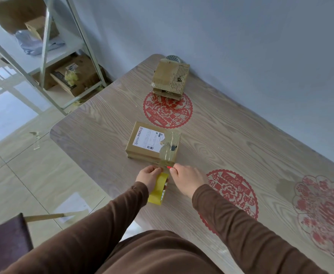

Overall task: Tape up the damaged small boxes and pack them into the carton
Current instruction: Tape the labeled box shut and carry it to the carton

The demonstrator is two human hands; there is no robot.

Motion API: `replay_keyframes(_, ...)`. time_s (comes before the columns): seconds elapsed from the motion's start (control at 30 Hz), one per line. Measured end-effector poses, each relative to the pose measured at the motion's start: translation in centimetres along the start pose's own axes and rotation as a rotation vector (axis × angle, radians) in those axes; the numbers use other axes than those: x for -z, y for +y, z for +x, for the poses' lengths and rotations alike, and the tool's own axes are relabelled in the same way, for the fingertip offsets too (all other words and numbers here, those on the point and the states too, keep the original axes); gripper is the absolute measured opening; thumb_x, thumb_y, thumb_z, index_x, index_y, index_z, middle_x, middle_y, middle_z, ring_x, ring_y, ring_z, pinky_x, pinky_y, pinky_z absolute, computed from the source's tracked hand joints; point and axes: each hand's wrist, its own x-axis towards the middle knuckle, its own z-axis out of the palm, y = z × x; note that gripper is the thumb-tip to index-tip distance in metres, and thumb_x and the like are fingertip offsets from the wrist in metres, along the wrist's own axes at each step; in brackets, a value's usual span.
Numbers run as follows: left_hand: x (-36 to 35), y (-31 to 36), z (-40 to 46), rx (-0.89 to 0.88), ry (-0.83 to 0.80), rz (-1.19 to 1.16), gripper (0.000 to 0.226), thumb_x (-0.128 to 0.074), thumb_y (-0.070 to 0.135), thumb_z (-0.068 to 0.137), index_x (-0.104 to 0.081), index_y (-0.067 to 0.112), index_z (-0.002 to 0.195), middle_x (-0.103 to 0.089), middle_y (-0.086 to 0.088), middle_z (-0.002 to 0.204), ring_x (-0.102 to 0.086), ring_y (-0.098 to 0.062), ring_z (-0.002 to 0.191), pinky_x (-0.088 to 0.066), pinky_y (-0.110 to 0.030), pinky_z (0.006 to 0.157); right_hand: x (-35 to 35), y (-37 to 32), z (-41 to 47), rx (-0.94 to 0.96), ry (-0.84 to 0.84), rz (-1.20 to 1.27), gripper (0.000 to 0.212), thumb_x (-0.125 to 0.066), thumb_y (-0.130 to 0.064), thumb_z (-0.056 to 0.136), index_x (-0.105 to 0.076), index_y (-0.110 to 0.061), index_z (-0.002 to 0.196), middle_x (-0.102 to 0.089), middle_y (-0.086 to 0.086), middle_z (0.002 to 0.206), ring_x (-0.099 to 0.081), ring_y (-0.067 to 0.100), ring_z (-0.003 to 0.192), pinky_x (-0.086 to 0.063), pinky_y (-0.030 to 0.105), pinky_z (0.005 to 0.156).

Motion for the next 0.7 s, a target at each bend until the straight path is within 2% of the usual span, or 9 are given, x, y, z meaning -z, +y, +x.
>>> replay_keyframes(0.07,-0.1,0.1,-0.2,-0.009,0.001,0.012,0.021,-0.061,0.011,0.098,-0.062,-0.009,0.104,-0.069,-0.020,0.074,-0.069,-0.032,0.063,-0.061,-0.047,0.061,-0.3,-0.1,0.5,-0.032,-0.016,-0.043,0.044,-0.024,-0.039,0.108,-0.061,-0.015,0.108,-0.070,0.014,0.109,-0.064,0.036,0.100,-0.033,0.038,0.071)
replay_keyframes(0.17,0.0,0.5,-0.4,-0.044,0.030,0.069,0.010,-0.060,0.009,0.098,-0.063,0.000,0.093,-0.066,-0.018,0.071,-0.068,-0.020,0.049,-0.054,-0.029,0.044,-0.6,-0.4,0.9,-0.037,-0.015,-0.090,0.045,-0.024,-0.038,0.108,-0.063,-0.015,0.111,-0.070,0.013,0.110,-0.065,0.035,0.103,-0.033,0.039,0.073)
replay_keyframes(0.2,0.1,0.6,-0.3,-0.054,0.035,0.089,0.011,-0.063,0.012,0.096,-0.063,0.003,0.090,-0.066,-0.019,0.071,-0.068,-0.021,0.050,-0.055,-0.030,0.044,-0.6,-0.4,1.0,-0.039,-0.009,-0.107,0.045,-0.025,-0.038,0.108,-0.063,-0.015,0.111,-0.071,0.013,0.111,-0.065,0.035,0.104,-0.035,0.039,0.074)
replay_keyframes(0.3,0.4,-0.3,1.4,-0.087,0.074,0.249,0.018,-0.070,0.038,0.078,-0.068,0.020,0.075,-0.067,-0.016,0.071,-0.070,-0.037,0.070,-0.061,-0.047,0.068,-0.4,0.2,1.2,-0.074,-0.051,-0.202,0.041,-0.032,-0.035,0.107,-0.067,-0.015,0.113,-0.070,0.010,0.116,-0.065,0.031,0.110,-0.043,0.036,0.084)
replay_keyframes(0.37,0.7,-0.6,2.1,-0.092,0.109,0.371,0.019,-0.067,0.039,0.080,-0.065,0.023,0.072,-0.059,-0.001,0.064,-0.060,-0.031,0.070,-0.053,-0.037,0.073,-0.3,1.5,1.3,-0.136,-0.114,-0.225,0.041,-0.033,-0.036,0.107,-0.068,-0.016,0.113,-0.070,0.008,0.117,-0.064,0.029,0.111,-0.044,0.035,0.087)
replay_keyframes(0.43,0.6,0.3,1.2,-0.120,0.131,0.404,0.017,-0.065,0.037,0.081,-0.065,0.023,0.073,-0.058,0.003,0.067,-0.056,-0.023,0.071,-0.051,-0.035,0.074,0.2,2.9,1.2,-0.186,-0.138,-0.167,0.042,-0.030,-0.043,0.105,-0.065,-0.021,0.098,-0.069,0.005,0.100,-0.065,0.029,0.102,-0.043,0.035,0.080)
replay_keyframes(0.53,0.4,0.3,1.3,-0.139,0.128,0.410,0.015,-0.067,0.033,0.085,-0.067,0.022,0.074,-0.063,0.000,0.073,-0.058,-0.022,0.074,-0.053,-0.035,0.078,1.2,3.6,1.0,-0.221,0.038,0.016,0.044,-0.035,-0.061,0.098,-0.052,-0.024,0.083,-0.058,-0.003,0.079,-0.063,0.023,0.081,-0.044,0.033,0.068)
replay_keyframes(0.6,0.3,0.2,1.4,-0.146,0.143,0.423,0.012,-0.067,0.027,0.088,-0.070,0.019,0.080,-0.067,-0.005,0.078,-0.059,-0.023,0.077,-0.052,-0.035,0.080,1.2,2.4,1.2,-0.112,0.227,0.185,0.037,-0.047,-0.061,0.096,-0.052,-0.024,0.095,-0.058,-0.007,0.085,-0.060,0.015,0.075,-0.049,0.033,0.064)
replay_keyframes(0.7,0.2,0.5,1.4,-0.166,0.153,0.482,0.011,-0.067,0.025,0.087,-0.072,0.019,0.079,-0.068,-0.003,0.077,-0.060,-0.024,0.079,-0.051,-0.034,0.079,-0.4,0.3,2.2,0.053,0.233,0.187,0.027,-0.058,-0.047,0.097,-0.053,-0.026,0.113,-0.054,-0.007,0.100,-0.061,0.019,0.077,-0.053,0.035,0.063)
